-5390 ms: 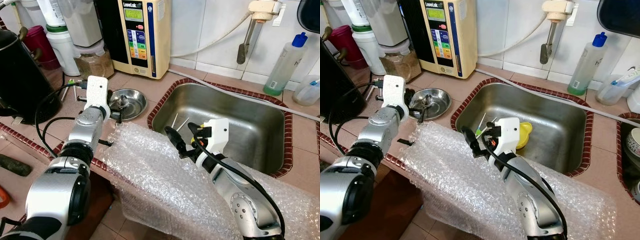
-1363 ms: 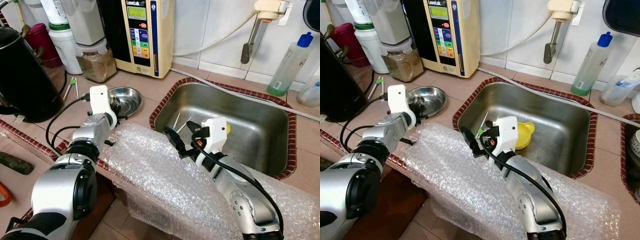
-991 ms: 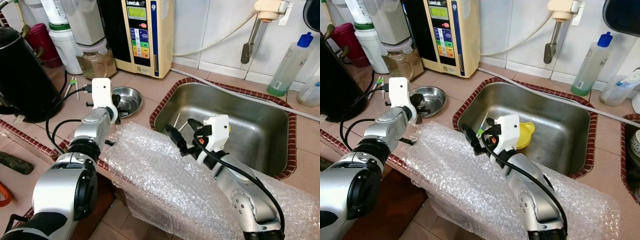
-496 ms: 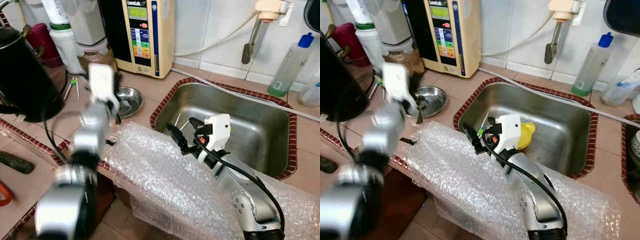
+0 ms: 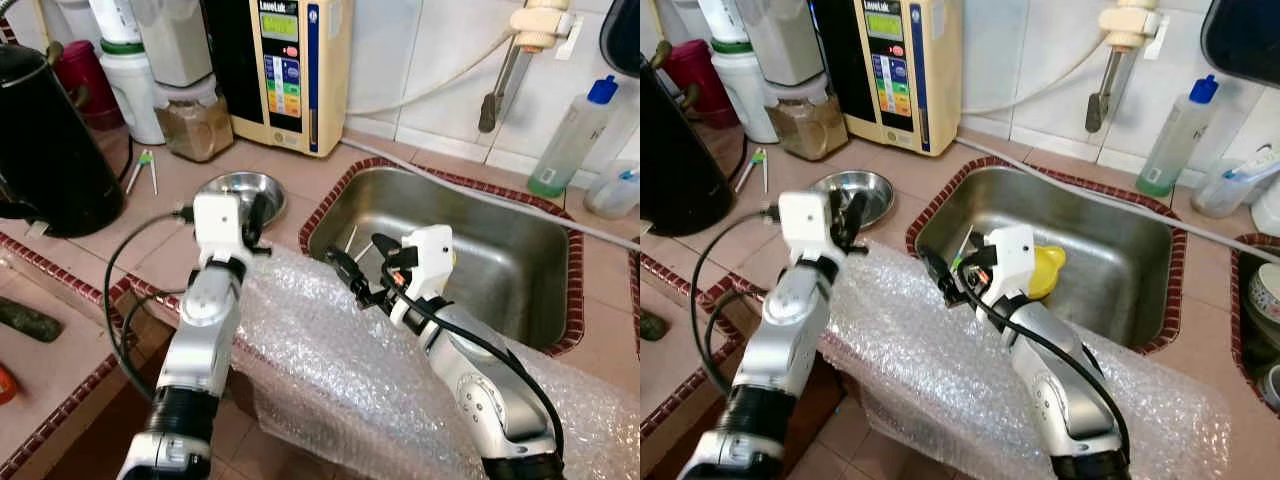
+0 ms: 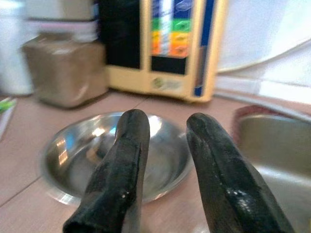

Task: Kitchen organization

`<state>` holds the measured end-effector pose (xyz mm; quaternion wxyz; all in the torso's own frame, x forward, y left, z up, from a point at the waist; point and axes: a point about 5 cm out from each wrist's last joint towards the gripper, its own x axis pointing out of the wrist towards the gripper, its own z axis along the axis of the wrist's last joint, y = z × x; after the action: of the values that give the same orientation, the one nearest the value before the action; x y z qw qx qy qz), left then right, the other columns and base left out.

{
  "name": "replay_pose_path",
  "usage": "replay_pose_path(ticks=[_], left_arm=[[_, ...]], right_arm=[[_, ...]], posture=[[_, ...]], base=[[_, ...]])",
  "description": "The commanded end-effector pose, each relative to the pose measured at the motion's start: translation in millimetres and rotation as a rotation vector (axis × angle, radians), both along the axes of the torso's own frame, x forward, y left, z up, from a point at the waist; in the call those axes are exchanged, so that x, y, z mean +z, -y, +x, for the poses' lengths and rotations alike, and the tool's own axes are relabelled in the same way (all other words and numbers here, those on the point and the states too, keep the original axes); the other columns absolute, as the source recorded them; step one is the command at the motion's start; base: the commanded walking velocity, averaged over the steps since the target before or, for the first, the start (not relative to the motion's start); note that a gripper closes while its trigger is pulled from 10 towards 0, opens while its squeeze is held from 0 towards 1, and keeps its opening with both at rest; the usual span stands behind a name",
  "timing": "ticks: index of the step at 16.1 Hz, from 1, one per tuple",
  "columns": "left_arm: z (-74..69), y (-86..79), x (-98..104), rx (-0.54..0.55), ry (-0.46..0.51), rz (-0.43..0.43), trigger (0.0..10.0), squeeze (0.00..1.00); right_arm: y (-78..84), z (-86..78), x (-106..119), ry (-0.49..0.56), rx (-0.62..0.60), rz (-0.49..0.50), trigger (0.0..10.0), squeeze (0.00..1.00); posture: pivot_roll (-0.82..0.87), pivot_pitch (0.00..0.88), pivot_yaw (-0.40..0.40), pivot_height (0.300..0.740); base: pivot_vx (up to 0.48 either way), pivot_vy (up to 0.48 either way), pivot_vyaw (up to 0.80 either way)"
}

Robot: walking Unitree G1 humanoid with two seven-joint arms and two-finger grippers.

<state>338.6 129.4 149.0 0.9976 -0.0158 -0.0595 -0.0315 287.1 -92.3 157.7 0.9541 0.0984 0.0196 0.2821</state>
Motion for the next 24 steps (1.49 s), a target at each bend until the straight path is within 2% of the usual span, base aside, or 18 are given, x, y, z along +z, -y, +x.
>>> replay_pose_path(ticks=[1, 6, 10, 17, 19, 20, 22, 23, 24], left_arm=[[-1.3, -4.0, 3.2, 0.033, 0.008, 0.016, 10.0, 1.00], [-6.8, -6.6, -3.3, 0.057, -0.011, 0.069, 10.0, 1.00], [-11.1, -1.6, -4.0, 0.033, -0.007, 0.098, 10.0, 1.00], [-20.1, -3.6, -22.4, 0.051, -0.035, 0.135, 10.0, 1.00], [-20.0, -5.4, -26.8, 0.062, -0.051, 0.139, 10.0, 1.00], [-16.9, -6.3, -32.3, 0.085, -0.100, 0.110, 10.0, 1.00], [-12.7, -6.5, -31.3, 0.107, -0.097, 0.130, 10.0, 1.00], [-10.4, -6.6, -34.2, 0.108, -0.114, 0.117, 10.0, 0.78], [-8.1, -6.8, -34.8, 0.104, -0.113, 0.118, 10.0, 0.00]], right_arm=[[-3.1, 0.6, 0.2, -0.003, 0.018, -0.009, 10.0, 0.00], [-5.4, -0.6, -1.0, -0.007, 0.019, -0.008, 10.0, 0.00], [-5.6, -1.8, -2.0, -0.009, 0.014, -0.006, 10.0, 0.00], [-3.9, -3.6, -3.7, -0.014, 0.009, -0.015, 10.0, 0.00], [-3.0, -3.8, -3.1, -0.014, 0.008, -0.017, 10.0, 0.00], [-2.3, -4.0, -3.1, -0.015, 0.006, -0.018, 10.0, 0.00], [-2.1, -4.9, -3.8, -0.017, 0.006, -0.020, 10.0, 0.00], [-2.3, -5.6, -4.2, -0.018, 0.005, -0.021, 10.0, 0.00], [-2.1, -5.9, -3.8, -0.017, 0.004, -0.022, 10.0, 0.00]], posture=[[0.02, 0.034, 0.014, 0.740], [0.02, 0.038, 0.022, 0.740], [0.01, 0.040, 0.029, 0.740], [0.00, 0.040, 0.027, 0.740], [-0.01, 0.041, 0.026, 0.740], [-0.01, 0.043, 0.025, 0.740], [-0.02, 0.042, 0.026, 0.740], [-0.02, 0.040, 0.027, 0.740], [-0.03, 0.040, 0.029, 0.740]], base=[[0.000, 0.000, 0.00], [0.000, 0.000, 0.00], [0.000, 0.000, 0.00], [0.000, 0.000, 0.00], [0.000, 0.000, 0.00], [0.000, 0.000, 0.00], [0.000, 0.000, 0.00], [0.000, 0.000, 0.00], [0.000, 0.000, 0.00]])
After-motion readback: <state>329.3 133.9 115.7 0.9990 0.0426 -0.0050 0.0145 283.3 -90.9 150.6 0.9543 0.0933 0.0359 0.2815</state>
